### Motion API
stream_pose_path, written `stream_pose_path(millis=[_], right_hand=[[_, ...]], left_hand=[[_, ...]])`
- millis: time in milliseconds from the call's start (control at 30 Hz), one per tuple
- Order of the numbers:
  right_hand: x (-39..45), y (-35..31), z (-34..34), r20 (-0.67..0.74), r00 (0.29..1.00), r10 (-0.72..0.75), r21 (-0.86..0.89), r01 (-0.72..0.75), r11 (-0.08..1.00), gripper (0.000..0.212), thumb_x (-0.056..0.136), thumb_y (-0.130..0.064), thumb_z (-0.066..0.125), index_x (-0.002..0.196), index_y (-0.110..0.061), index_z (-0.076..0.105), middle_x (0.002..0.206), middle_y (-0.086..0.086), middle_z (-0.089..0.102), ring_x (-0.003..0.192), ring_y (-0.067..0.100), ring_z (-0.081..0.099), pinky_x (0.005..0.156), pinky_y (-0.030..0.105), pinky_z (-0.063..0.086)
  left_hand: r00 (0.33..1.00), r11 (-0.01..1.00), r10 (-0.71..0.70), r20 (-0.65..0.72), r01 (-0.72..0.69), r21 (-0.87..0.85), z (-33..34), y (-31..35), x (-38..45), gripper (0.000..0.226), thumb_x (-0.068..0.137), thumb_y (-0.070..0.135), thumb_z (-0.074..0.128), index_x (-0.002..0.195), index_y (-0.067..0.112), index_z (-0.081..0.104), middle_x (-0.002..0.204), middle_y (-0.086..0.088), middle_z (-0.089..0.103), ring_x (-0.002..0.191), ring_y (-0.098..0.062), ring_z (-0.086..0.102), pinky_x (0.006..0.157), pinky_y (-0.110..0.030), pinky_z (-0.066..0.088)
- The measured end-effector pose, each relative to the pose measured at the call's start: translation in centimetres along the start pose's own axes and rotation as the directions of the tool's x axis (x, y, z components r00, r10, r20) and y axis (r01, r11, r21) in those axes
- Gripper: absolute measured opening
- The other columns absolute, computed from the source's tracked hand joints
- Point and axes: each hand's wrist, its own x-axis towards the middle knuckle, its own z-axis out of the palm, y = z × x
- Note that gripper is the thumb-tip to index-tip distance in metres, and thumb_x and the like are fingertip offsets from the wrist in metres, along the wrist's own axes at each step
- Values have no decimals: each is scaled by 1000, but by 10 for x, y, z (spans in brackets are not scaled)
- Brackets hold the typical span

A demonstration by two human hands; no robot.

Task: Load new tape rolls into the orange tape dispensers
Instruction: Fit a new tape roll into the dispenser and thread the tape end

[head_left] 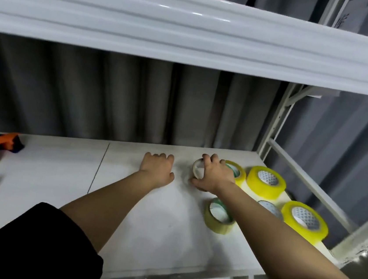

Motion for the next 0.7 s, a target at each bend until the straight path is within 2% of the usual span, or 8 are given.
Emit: stream_pose_path(millis=[200,500,700], right_hand=[[-5,36,0,-15,997,70,33,-70,997,84,75,-66,58,138,-16,32,133,9,42,122,33,45,98,39,40],[-21,73,-7,-36,987,158,54,-156,986,79,77,-63,59,137,-18,34,130,9,42,119,33,45,91,40,42],[-28,124,-14,-52,975,215,42,-213,976,84,74,-66,61,139,-20,33,134,9,40,121,33,43,94,41,43]], left_hand=[[999,999,33,-7,-33,-10,-2,24,8,38,92,35,42,121,11,44,116,-9,57,103,-27,56,82,-35,34],[995,989,96,7,-94,-116,-5,51,7,38,92,37,43,121,12,46,119,-9,57,105,-28,56,86,-35,37],[972,959,230,-53,-236,-158,-24,109,9,43,91,39,46,127,15,44,125,-9,55,113,-28,53,94,-38,36]])
